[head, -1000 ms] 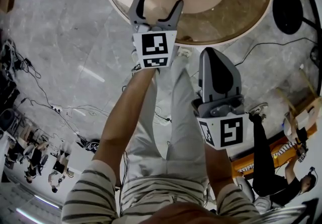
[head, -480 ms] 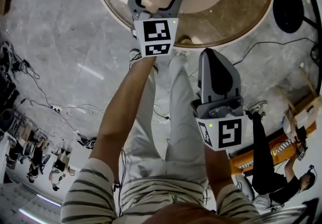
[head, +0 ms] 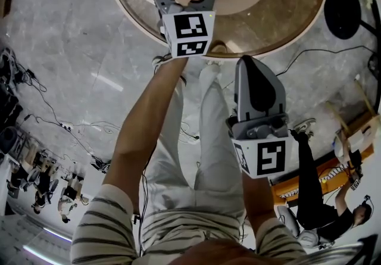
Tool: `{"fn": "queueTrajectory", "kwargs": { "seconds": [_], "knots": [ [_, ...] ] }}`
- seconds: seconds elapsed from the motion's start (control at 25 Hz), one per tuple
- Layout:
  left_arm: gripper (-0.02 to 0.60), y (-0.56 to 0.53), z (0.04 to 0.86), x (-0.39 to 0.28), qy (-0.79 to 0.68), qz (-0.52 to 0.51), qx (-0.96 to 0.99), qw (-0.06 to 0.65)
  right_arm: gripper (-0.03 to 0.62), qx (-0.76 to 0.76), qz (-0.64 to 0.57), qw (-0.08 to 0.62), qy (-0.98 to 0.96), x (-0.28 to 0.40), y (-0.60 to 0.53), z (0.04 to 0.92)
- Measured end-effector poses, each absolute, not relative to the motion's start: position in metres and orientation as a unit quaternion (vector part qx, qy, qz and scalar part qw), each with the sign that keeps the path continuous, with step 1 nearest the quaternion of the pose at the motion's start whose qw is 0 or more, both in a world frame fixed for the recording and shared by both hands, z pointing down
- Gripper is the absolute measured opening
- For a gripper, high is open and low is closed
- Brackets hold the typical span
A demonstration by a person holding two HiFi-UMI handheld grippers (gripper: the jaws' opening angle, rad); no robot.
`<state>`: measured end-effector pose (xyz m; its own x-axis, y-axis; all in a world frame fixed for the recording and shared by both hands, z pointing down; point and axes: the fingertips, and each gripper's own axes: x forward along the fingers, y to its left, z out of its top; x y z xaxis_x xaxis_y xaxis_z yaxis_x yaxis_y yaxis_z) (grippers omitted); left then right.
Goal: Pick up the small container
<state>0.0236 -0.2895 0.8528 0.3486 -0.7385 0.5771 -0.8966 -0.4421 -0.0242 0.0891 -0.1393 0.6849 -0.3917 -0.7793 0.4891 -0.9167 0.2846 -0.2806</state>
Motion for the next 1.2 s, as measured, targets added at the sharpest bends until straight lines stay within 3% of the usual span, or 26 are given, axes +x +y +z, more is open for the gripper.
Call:
{"fn": "queueTrajectory", "kwargs": {
  "seconds": [0.36,0.8,1.2],
  "knots": [
    [0.333,-0.29,0.853,0.024,-0.507,0.291,0.8,0.134,0.009,0.526,0.263,0.142,-0.796,0.09,-0.134,0.684],
    [0.328,-0.29,0.844,0.02,-0.497,0.286,0.805,0.154,0.009,0.528,0.258,0.14,-0.797,0.089,-0.13,0.676],
    [0.328,-0.279,0.787,0.019,-0.497,0.273,0.81,0.148,0.009,0.543,0.237,0.121,-0.796,0.094,-0.128,0.63]
  ]
}}
